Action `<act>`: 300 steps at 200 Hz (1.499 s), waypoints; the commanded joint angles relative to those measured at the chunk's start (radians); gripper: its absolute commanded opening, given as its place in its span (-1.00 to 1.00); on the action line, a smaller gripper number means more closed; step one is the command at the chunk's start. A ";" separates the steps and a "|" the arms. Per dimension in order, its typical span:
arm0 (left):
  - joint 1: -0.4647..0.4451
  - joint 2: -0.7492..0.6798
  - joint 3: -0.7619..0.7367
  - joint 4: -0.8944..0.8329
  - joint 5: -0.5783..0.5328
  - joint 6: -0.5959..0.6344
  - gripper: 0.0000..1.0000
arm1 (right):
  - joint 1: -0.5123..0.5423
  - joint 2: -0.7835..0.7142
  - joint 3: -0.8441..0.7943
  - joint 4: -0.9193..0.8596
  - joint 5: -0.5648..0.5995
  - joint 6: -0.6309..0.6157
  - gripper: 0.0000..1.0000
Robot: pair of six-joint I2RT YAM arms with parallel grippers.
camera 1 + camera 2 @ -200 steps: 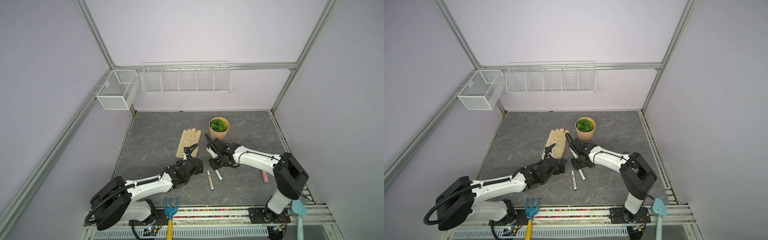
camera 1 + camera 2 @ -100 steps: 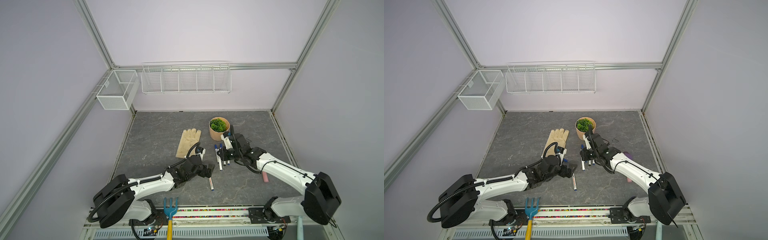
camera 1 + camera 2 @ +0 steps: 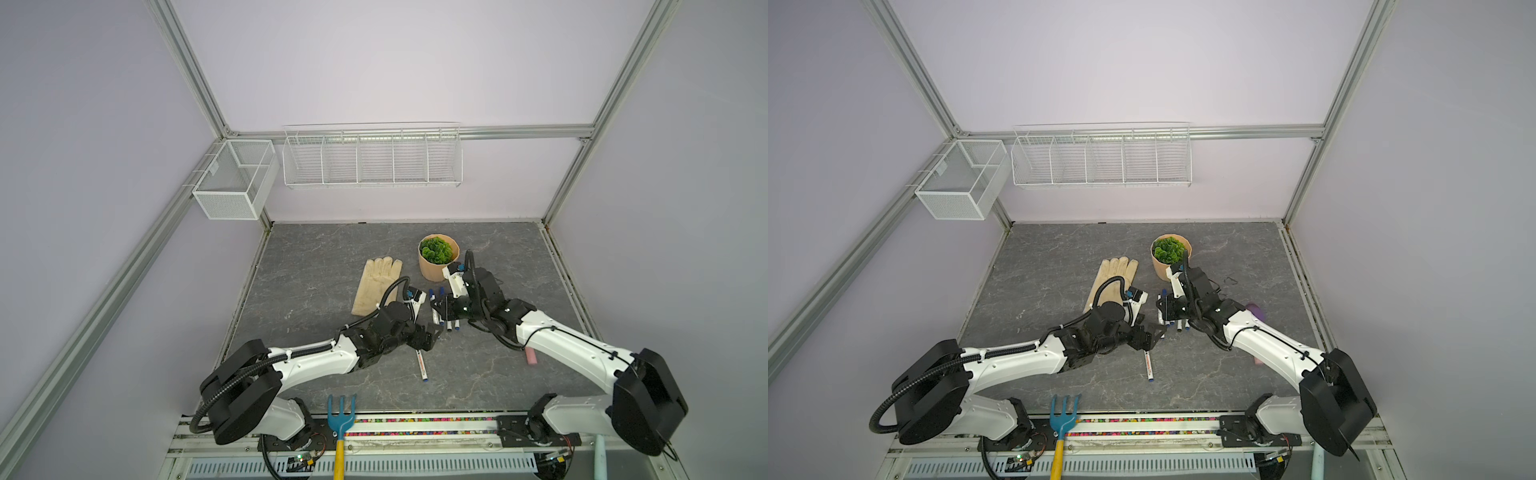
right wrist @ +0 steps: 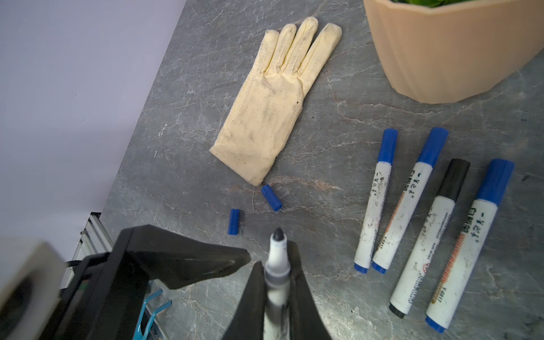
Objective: Insert the pens into the pen caps
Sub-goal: 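Lift the marker upright with right gripper while left gripper closes on it, then reach the right gripper to the blue caps by the glove and grasp one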
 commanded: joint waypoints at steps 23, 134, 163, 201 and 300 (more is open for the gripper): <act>0.001 0.072 0.078 -0.022 0.027 0.021 0.40 | -0.018 -0.065 -0.041 0.080 -0.028 0.042 -0.87; 0.004 0.021 0.020 -0.019 -0.130 -0.053 -1.00 | -0.040 -0.069 -0.063 0.046 -0.057 0.018 -0.80; 0.016 -0.034 -0.054 -0.008 -0.344 -0.178 -1.00 | 0.008 0.001 -0.005 -0.046 -0.037 -0.074 -0.37; 0.046 -0.130 -0.136 -0.107 -0.611 -0.365 -1.00 | 0.107 0.096 0.073 -0.109 -0.002 -0.175 -0.07; 0.108 -0.367 -0.213 -0.587 -0.878 -0.770 -1.00 | 0.315 0.528 0.461 -0.391 0.062 -0.334 -0.05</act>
